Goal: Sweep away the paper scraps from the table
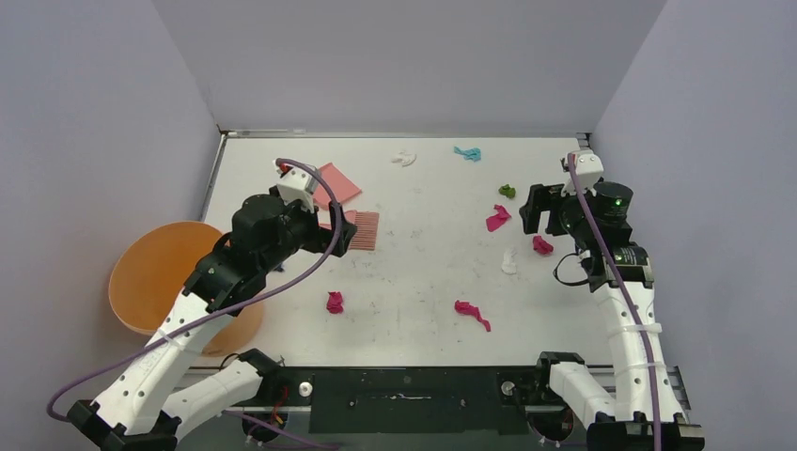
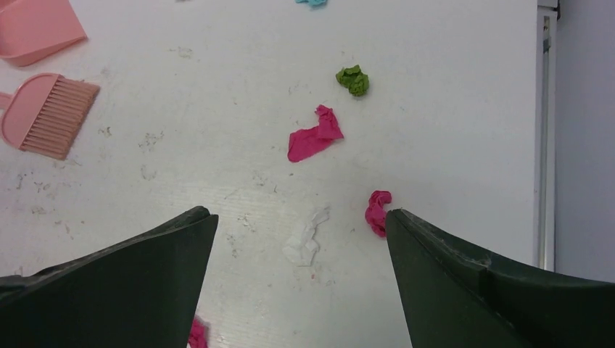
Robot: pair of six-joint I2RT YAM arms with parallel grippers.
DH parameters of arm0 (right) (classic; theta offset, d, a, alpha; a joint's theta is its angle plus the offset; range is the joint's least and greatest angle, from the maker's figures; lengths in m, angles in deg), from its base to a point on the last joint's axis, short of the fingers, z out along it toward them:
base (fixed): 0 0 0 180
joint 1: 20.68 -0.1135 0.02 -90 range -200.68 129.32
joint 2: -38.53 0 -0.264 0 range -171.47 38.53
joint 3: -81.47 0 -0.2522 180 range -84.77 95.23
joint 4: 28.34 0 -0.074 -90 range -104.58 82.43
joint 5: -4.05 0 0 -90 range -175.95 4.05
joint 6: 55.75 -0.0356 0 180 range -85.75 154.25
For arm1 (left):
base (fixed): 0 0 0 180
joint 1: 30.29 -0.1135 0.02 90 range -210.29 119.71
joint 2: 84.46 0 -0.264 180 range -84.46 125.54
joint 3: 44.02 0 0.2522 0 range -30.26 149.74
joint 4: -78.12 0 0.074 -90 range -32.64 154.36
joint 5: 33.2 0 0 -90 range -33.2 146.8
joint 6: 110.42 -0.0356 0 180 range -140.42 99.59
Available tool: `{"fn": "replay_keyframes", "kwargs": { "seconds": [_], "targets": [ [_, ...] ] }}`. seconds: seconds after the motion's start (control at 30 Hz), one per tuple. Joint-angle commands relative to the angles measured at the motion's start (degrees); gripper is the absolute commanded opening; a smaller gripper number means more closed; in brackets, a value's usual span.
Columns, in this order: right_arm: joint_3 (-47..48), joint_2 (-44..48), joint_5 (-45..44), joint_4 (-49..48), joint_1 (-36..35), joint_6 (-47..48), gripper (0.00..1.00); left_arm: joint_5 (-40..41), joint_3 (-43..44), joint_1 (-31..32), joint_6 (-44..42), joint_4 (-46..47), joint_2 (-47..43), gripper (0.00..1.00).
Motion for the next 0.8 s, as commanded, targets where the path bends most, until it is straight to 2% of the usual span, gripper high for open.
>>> {"fn": "replay_keyframes", "kwargs": {
  "seconds": [0.0, 0.13, 0.27, 0.4, 0.47, 0.6, 0.77],
  "targets": [
    [-3.38, 1.59, -0.85, -5.4, 0.25, -4.84, 0.9, 6.71, -1.06, 0.17, 0.39, 3.18, 0.8, 0.97],
    [-7.03, 0.54, 11.19, -4.56, 0.29, 4.28, 0.9, 12.59, -1.63, 0.17, 1.41, 2.81, 2.22, 0.96],
    [-10.99, -2.08, 22.69, -4.87, 1.59, 5.55, 0.9, 13.38, -2.93, 0.17, 2.53, 3.43, 3.34, 0.92],
    [-13.87, -1.19, 25.06, -6.78, 2.08, 5.41, 0.9, 12.83, -3.67, 0.17, 3.5, 4.84, 5.27, 0.91],
    [-15.58, -0.59, 29.71, -7.74, 2.97, 4.87, 0.9, 12.43, -3.88, 0.17, 4.2, 6.1, 6.79, 0.91],
    [-18.49, 2.89, 33.55, -10.9, 4.83, 2.8, 0.9, 12.3, -3.72, 0.17, 6.29, 8.73, 10.31, 0.89],
    [-23.77, 8.13, 31.67, -16.87, 9.34, -4.28, 0.9, 15.99, -0.36, 0.16, 9.16, 9.33, 16.52, 0.86]
  ]
}}
